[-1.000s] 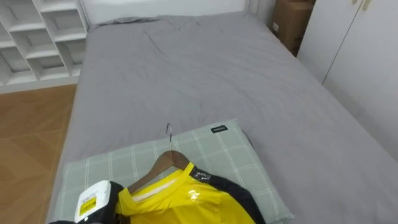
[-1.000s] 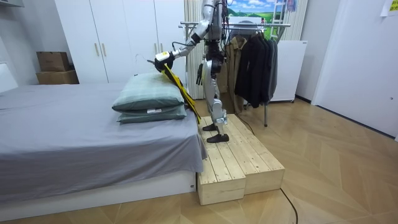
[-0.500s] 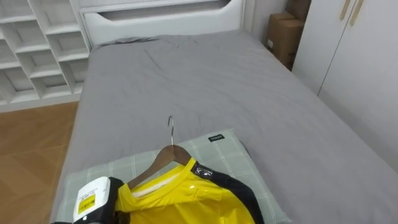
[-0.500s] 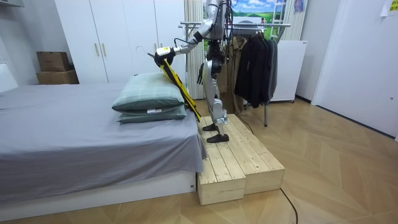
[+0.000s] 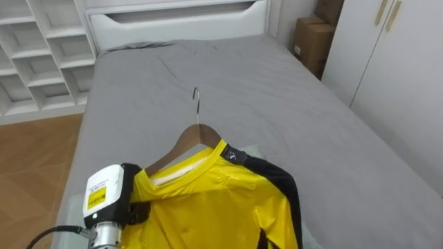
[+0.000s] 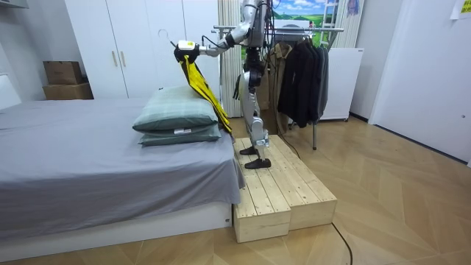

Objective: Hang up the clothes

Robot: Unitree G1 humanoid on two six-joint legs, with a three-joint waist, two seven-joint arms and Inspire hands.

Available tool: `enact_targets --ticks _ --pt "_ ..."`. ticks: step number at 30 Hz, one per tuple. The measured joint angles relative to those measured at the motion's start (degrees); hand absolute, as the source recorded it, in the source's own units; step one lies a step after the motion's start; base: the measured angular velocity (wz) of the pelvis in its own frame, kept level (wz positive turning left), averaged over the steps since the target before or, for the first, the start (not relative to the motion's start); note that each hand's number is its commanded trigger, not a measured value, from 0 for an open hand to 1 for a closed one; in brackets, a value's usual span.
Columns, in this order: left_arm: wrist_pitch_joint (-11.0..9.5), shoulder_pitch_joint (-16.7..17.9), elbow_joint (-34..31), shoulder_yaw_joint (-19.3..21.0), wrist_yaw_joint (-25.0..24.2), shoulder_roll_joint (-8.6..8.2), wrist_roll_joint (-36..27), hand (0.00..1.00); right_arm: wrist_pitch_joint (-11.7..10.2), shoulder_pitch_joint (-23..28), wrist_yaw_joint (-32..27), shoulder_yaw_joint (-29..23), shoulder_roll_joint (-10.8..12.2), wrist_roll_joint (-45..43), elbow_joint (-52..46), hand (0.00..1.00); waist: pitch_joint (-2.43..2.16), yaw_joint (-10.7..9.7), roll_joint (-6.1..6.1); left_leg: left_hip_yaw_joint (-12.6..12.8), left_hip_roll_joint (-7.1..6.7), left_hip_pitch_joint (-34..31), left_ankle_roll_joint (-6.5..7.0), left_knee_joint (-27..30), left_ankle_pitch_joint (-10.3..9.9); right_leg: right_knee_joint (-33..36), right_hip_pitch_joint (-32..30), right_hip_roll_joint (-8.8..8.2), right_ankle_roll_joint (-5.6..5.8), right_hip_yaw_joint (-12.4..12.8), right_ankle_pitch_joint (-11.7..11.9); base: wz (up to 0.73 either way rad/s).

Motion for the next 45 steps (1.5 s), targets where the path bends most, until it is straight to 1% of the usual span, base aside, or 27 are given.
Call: enact_targets --ticks 2,5,7,9,11,14,17,19,20,21,22,23,24,25,27,28,30,32,34,35,37,41,44,45 --pt "-0.1 0.4 -1.2 0.0 0.0 0.0 0.1 1.0 0.0 0.0 -0.1 -0.5 0.0 -0.4 0.0 0.0 0.01 0.0 0.06 0.0 0.0 0.3 -0.03 0.0 0.0 0.0 0.1 0.04 -0.01 0.4 0.0 -0.05" --pt "-0.8 1.0 -1.5 0.1 0.0 0.0 0.0 1.0 -0.1 0.0 -0.2 -1.2 0.0 -2.1 0.0 0.0 0.02 0.1 0.05 -0.1 -0.01 1.1 -0.04 0.0 0.0 0.0 0.9 0.08 -0.01 0.6 0.0 -0.04" --pt "-1.5 1.2 -1.5 1.2 0.0 0.02 0.0 1.0 -0.1 0.0 -0.6 -2.4 0.0 -2.9 0.0 0.0 0.2 0.1 -0.23 -0.1 -0.05 1.3 -0.03 -0.1 0.0 -0.1 1.0 0.06 -0.01 0.6 0.0 0.0" --pt "-1.6 1.2 -1.5 2.3 0.0 0.11 -0.2 1.0 -0.1 0.0 -1.4 -2.7 0.0 -4.2 -0.2 0.0 0.34 0.2 -0.45 -0.1 -0.09 1.3 -0.03 -0.2 0.0 -0.1 1.0 0.05 0.0 0.6 0.0 0.0" --pt "-1.6 1.3 -1.4 2.3 0.5 0.6 -0.3 1.0 -0.1 0.0 -2.4 -2.7 -0.1 -4.6 -0.2 0.0 0.41 0.4 -0.57 -0.1 -0.13 1.3 -0.03 -0.1 0.0 -0.3 1.0 0.01 0.02 0.5 0.0 0.0" --pt "-1.6 1.5 -1.4 2.3 0.9 1.48 -0.4 1.0 0.1 -0.4 -4.3 -4.0 -0.2 -7.3 -1.5 0.0 0.33 0.2 -0.66 -0.3 -0.18 0.9 -0.03 0.0 0.0 -0.8 0.9 -0.06 0.02 0.2 0.0 0.01" --pt "-1.9 1.6 -1.5 2.4 1.7 1.76 -0.4 1.0 0.0 -0.6 -6.9 -5.3 -0.9 -9.7 -3.4 0.0 0.23 0.4 -0.75 -0.2 -0.11 0.9 -0.04 0.2 0.0 -0.7 0.8 -0.04 0.01 0.2 0.0 0.01" --pt "-2.6 1.5 -1.8 2.4 2.4 2.71 -0.4 1.0 0.1 -0.6 -9.3 -5.4 -2.2 -12.5 -7.1 0.0 0.06 0.5 -0.83 -0.2 -0.1 0.8 -0.04 0.3 0.0 -0.6 0.8 -0.06 0.0 0.2 0.0 0.0" --pt "-2.6 1.5 -2.0 2.4 2.4 2.95 -0.4 1.0 0.0 -0.6 -9.8 -5.4 -2.6 -13.2 -8.2 0.0 0.0 0.4 -0.86 -0.1 -0.1 0.8 -0.04 0.3 0.0 -0.6 0.7 -0.06 0.0 0.2 0.0 0.0" --pt "-2.6 1.6 -2.5 2.4 2.5 3.14 -0.4 1.0 0.0 -0.6 -10.9 -5.4 -3.3 -14.7 -10.4 0.0 -0.25 0.4 -1.05 -0.2 -0.09 0.8 -0.04 0.3 0.0 -0.6 0.9 -0.08 0.0 0.1 0.0 0.0" --pt "-2.6 1.6 -2.9 2.3 2.5 3.14 -0.4 1.0 -0.2 -0.6 -11.4 -5.4 -3.6 -15.6 -11.2 0.0 -0.4 0.5 -1.19 -0.2 -0.08 0.8 -0.04 0.3 0.0 -0.6 0.9 -0.08 0.0 0.0 0.0 0.0" --pt "-2.7 1.5 -3.5 2.1 2.8 3.15 -0.4 1.0 -0.2 -0.7 -12.6 -5.5 -4.1 -17.3 -12.6 0.0 -0.71 0.4 -1.51 -0.2 -0.06 0.9 -0.04 0.4 0.0 -0.6 1.0 -0.07 -0.02 0.0 0.0 0.0" --pt "-2.9 1.5 -3.5 2.1 3.6 3.16 -0.5 1.0 -0.2 -1.7 -14.0 -5.5 -4.3 -19.2 -13.6 0.0 -0.82 0.5 -1.63 -0.3 0.02 0.9 -0.05 0.4 0.0 0.3 1.0 -0.02 -0.08 -0.1 0.0 0.0" --pt "-2.9 1.5 -3.5 2.0 3.7 3.15 -0.7 1.0 -0.2 -2.0 -14.7 -5.5 -4.5 -20.6 -14.3 0.0 -0.81 0.4 -1.63 -0.3 0.04 1.0 -0.05 0.4 0.0 0.6 0.9 0.0 -0.11 -0.2 0.1 0.0" --pt "-3.0 1.5 -3.5 1.9 3.7 3.19 -0.8 1.0 -0.2 -2.6 -17.2 -5.5 -4.7 -28.4 -19.2 0.0 -0.76 0.5 -1.69 -0.2 0.03 1.5 -0.04 0.4 0.0 1.2 0.9 -0.01 -0.11 -0.1 0.1 -0.02" --pt "-3.0 1.5 -3.5 2.0 3.7 3.2 -0.9 1.0 -0.2 -2.6 -17.7 -5.5 -4.7 -30.6 -20.9 0.0 -0.76 0.5 -1.69 -0.1 0.01 1.5 -0.04 0.4 0.0 1.1 0.9 -0.03 -0.1 -0.1 0.1 0.0" --pt "-2.9 1.5 -3.3 1.8 3.7 3.16 -0.8 1.0 -0.2 -2.6 -19.2 -5.5 -4.6 -38.7 -28.2 0.0 -0.65 0.6 -1.77 -0.1 -0.04 1.8 -0.04 0.3 0.0 1.2 0.9 -0.08 -0.09 -0.1 0.1 0.0" --pt "-2.9 1.5 -3.5 1.5 3.6 3.06 -0.9 1.0 -0.4 -2.6 -20.4 -5.3 -4.6 -42.1 -33.6 0.0 -0.6 1.1 -1.78 0.0 -0.05 1.9 -0.04 0.3 0.0 1.0 0.9 -0.07 -0.08 0.0 0.1 -0.03" --pt "-2.7 1.7 -5.1 1.4 3.2 2.98 -0.2 1.0 -0.7 -2.5 -21.8 -5.1 -4.6 -48.2 -40.3 0.0 -0.34 2.1 -1.72 0.2 -0.07 1.7 -0.04 0.1 0.0 0.1 1.0 -0.05 -0.05 0.2 0.0 -0.05" --pt "-2.7 1.7 -5.7 1.3 3.2 2.98 0.0 1.0 -0.7 -2.6 -22.2 -4.9 -4.7 -49.5 -41.5 0.0 -0.28 2.2 -1.67 0.1 -0.04 1.6 -0.04 0.1 0.0 0.1 0.9 -0.02 -0.06 0.2 0.1 0.0" --pt "-2.7 1.7 -7.1 0.4 3.2 3.06 -0.3 1.0 -0.5 -2.5 -23.8 -2.8 -4.9 -52.9 -45.3 0.0 -0.26 3.1 -1.63 -0.1 -0.03 1.7 -0.05 0.1 0.0 0.2 1.0 0.05 -0.06 0.1 0.1 0.0" --pt "-2.2 1.7 -8.1 -0.4 2.1 3.04 -0.2 1.0 -0.6 -2.4 -24.3 0.2 -4.9 -60.8 -50.7 0.0 -0.24 3.7 -1.62 -0.1 -0.03 1.7 -0.15 0.1 0.1 0.3 1.0 0.04 -0.06 0.1 0.1 0.0" --pt "-1.5 1.7 -8.4 -0.4 0.2 3.06 -0.2 1.0 -0.7 -2.4 -24.3 0.6 -5.0 -62.8 -53.9 0.0 -0.17 3.9 -1.81 -0.1 -0.04 1.5 -0.14 0.1 0.1 0.3 0.9 -0.02 -0.06 0.1 0.1 0.0" --pt "-0.8 1.7 -9.1 -0.4 -0.7 3.06 -0.2 1.0 -0.7 -2.3 -24.3 0.7 -5.1 -62.9 -54.9 0.0 -0.17 4.1 -2.01 -0.1 -0.04 1.2 -0.14 0.1 0.1 0.3 0.9 -0.02 -0.06 0.1 0.1 0.0"
